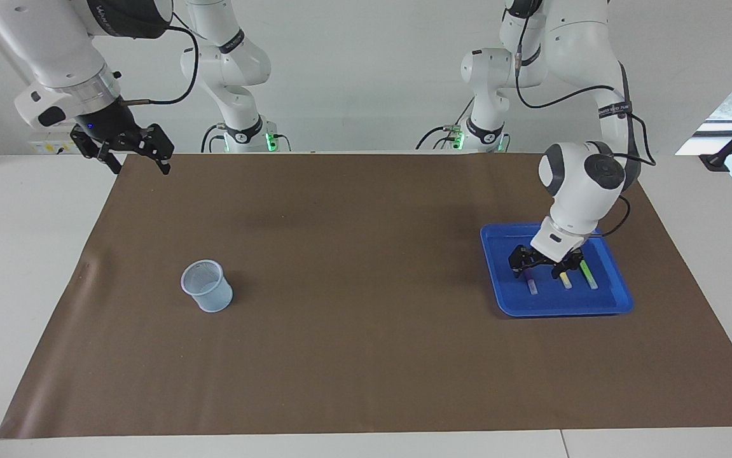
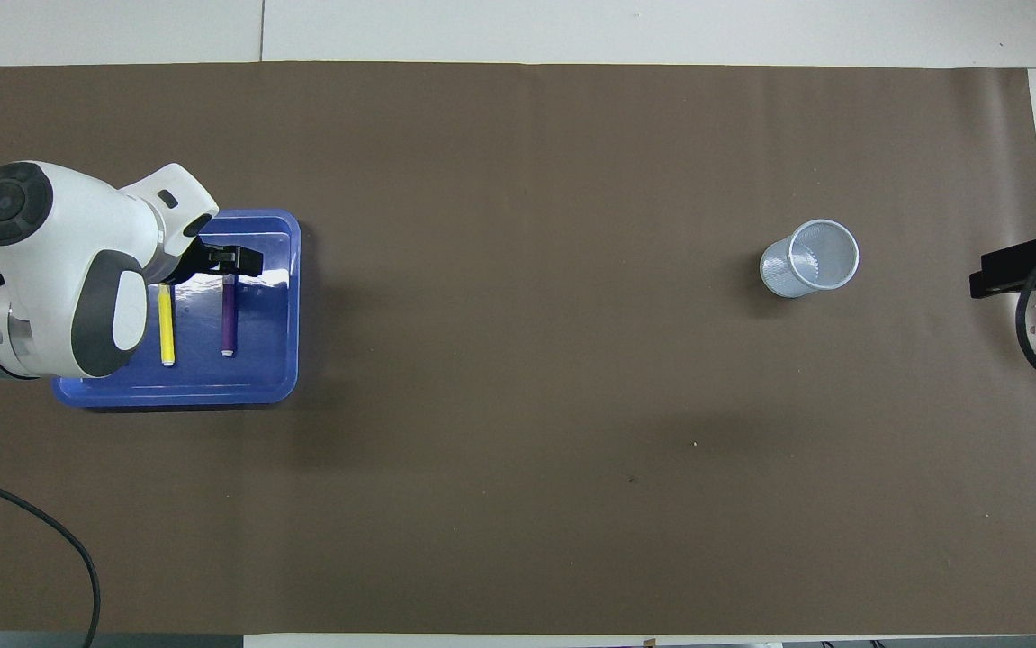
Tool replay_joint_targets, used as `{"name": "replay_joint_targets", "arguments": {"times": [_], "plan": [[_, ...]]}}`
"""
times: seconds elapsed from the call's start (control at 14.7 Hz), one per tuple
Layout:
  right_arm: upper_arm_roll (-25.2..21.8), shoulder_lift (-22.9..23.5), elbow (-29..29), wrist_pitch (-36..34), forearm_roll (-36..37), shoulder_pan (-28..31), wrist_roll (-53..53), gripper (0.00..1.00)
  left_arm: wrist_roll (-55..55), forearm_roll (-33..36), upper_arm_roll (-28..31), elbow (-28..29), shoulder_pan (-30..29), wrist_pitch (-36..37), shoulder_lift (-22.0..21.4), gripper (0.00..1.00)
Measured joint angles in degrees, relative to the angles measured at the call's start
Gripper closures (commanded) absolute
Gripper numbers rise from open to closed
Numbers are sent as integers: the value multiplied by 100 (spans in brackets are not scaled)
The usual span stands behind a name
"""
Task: Transfer and insert pens with both arms
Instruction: 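Reach the left gripper into the tray and grasp the purple pen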
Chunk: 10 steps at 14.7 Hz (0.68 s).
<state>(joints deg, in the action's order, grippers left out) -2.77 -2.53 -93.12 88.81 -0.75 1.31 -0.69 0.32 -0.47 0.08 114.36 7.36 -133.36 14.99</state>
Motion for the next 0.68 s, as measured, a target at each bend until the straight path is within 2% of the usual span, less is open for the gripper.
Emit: {"name": "replay_joint_targets", "arguments": {"times": [0.2, 0.27, 0.34, 0.41, 0.48, 0.68], "plan": [[0, 0, 0, 0, 0, 0, 0, 0, 0, 21, 18, 242, -23, -221, 82, 4], [0, 1, 0, 0, 0, 0, 0, 0, 0, 21, 27, 322, -39, -345, 83, 17], [0, 1, 0, 0, 0, 0, 0, 0, 0, 22, 34, 369, -52, -428, 83, 41], [0, 1, 0, 0, 0, 0, 0, 0, 0, 22, 34, 395, -63, -457, 83, 86], [0, 1, 0, 0, 0, 0, 0, 0, 0, 22, 34, 404, -71, -470, 83, 100], [0, 1, 0, 0, 0, 0, 0, 0, 0, 22, 34, 419, -86, -472, 83, 100]]}}
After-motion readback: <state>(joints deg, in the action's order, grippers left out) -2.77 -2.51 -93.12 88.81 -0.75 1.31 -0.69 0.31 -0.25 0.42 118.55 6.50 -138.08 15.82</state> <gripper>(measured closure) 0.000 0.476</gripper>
